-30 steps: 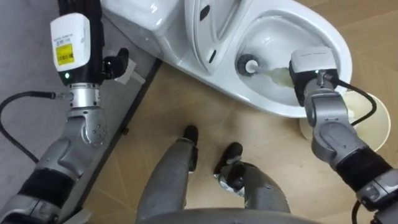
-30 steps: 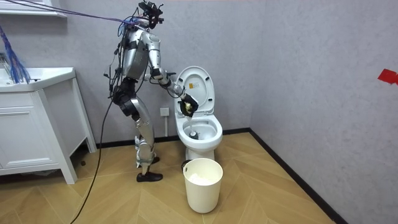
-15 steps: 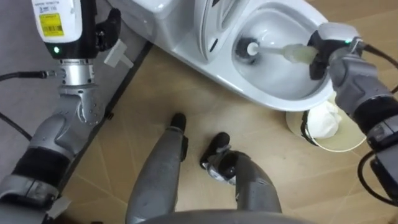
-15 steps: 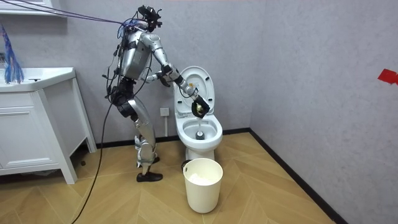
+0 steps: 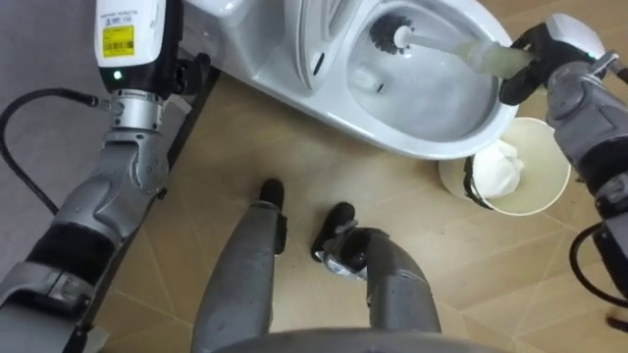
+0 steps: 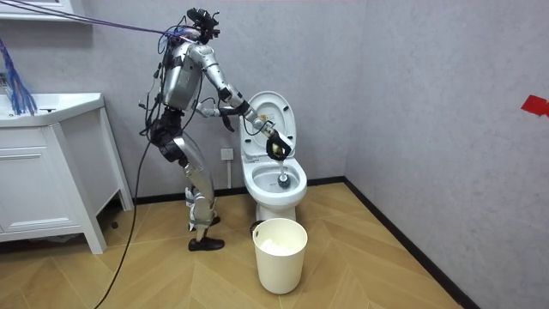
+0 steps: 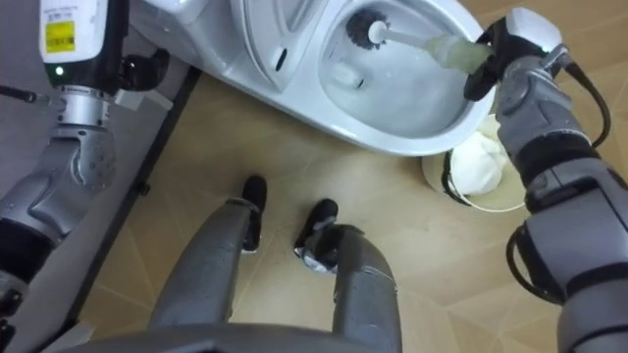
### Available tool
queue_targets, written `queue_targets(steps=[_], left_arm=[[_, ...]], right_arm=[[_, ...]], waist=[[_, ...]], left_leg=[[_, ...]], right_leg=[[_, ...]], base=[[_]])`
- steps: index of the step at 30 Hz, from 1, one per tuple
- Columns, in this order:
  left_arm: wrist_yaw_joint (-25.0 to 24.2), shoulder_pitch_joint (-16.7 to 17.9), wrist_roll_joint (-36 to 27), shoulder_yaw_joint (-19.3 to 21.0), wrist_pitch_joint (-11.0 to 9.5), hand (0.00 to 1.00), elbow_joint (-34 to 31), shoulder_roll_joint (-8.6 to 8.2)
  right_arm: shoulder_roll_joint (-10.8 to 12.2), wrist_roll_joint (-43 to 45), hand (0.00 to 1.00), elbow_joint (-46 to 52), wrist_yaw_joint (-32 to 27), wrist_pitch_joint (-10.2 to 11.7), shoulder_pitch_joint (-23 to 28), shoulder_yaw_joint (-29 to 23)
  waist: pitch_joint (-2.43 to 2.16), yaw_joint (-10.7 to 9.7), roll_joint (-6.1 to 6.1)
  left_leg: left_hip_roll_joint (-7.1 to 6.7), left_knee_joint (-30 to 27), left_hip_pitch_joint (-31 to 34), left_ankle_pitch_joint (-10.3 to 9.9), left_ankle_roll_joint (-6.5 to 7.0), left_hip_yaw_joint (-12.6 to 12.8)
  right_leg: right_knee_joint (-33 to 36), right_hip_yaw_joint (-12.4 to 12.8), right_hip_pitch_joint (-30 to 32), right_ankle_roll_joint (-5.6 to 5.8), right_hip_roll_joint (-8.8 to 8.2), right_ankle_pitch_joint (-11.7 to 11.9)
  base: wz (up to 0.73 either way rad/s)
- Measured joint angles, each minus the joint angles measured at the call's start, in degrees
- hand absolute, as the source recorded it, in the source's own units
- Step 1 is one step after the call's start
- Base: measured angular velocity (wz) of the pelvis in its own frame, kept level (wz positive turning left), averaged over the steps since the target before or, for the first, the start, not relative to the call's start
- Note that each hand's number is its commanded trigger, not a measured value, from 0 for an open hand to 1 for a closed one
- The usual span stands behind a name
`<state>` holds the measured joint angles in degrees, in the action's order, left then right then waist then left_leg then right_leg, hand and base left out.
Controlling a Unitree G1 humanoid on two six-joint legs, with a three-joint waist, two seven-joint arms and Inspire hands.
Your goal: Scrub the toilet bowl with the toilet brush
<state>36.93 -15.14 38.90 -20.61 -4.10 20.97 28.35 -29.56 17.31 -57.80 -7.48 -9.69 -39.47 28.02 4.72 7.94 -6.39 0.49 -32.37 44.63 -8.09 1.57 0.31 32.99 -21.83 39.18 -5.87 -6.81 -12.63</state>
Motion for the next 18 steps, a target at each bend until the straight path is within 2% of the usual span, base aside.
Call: queue_targets(steps=[2, 3, 8, 13, 16, 18], left_arm=[[-1.44, -0.5, -0.02, 0.01, 0.11, 0.0, 0.02, 0.01], [-2.37, -0.55, -0.08, -0.02, 0.26, 0.0, 0.14, -0.03], [-5.89, -0.82, 0.18, 0.13, 1.27, 0.0, 0.41, -0.32], [-7.56, -1.1, -0.66, -0.2, 1.74, 0.0, 0.58, -0.51], [-8.72, -1.43, -0.66, -0.42, 1.71, 0.0, 0.55, -0.69], [-9.77, -1.54, -0.7, -0.67, 1.53, 0.0, 0.48, -0.67]], right_arm=[[-0.24, 0.32, 1.0, -0.02, -0.22, 0.0, 0.0, 0.0], [-0.28, 0.55, 1.0, -0.08, -0.25, 0.0, 0.07, -0.01], [0.32, 2.55, 1.0, -1.46, -0.26, -0.01, 0.16, 0.01], [2.71, 13.66, 1.0, -1.18, 0.04, -0.06, 0.22, 4.73], [3.68, 21.5, 1.0, 0.84, 1.0, -1.28, 0.4, 7.83], [3.65, 27.55, 1.0, 3.24, 2.14, -2.91, 0.49, 9.71]], waist=[[0.15, 0.02, 0.98], [0.1, -0.03, 1.78], [-0.01, 0.31, 3.92], [-0.07, 1.43, 4.59], [-0.11, 2.33, 5.59], [-0.36, 2.89, 6.24]], left_leg=[[-0.14, 0.06, 0.01, 0.05, 0.08, -0.03], [-0.27, 0.17, 0.01, 0.07, 0.15, -0.07], [-0.37, 1.11, -0.32, 0.37, 0.35, 0.52], [-0.37, 1.56, -1.21, 0.54, 0.14, 0.72], [-0.35, 1.61, -1.21, 0.52, 0.12, 0.79], [-0.36, 1.65, -1.25, 0.47, 0.07, 0.62]], right_leg=[[0.0, -0.02, -0.03, 0.15, -0.09, 0.14], [-0.02, -0.03, -0.02, 0.24, -0.19, 0.19], [-0.18, -0.17, 0.02, 0.21, -0.52, 0.21], [-0.13, 0.09, -0.12, 0.04, -0.67, 0.05], [-0.35, 0.08, -0.25, 0.04, -0.51, 0.06], [-0.41, 0.04, -0.33, 0.04, -0.47, 0.06]], base=[[0.02], [0.0], [0.0], [-0.03], [0.0], [0.0]])
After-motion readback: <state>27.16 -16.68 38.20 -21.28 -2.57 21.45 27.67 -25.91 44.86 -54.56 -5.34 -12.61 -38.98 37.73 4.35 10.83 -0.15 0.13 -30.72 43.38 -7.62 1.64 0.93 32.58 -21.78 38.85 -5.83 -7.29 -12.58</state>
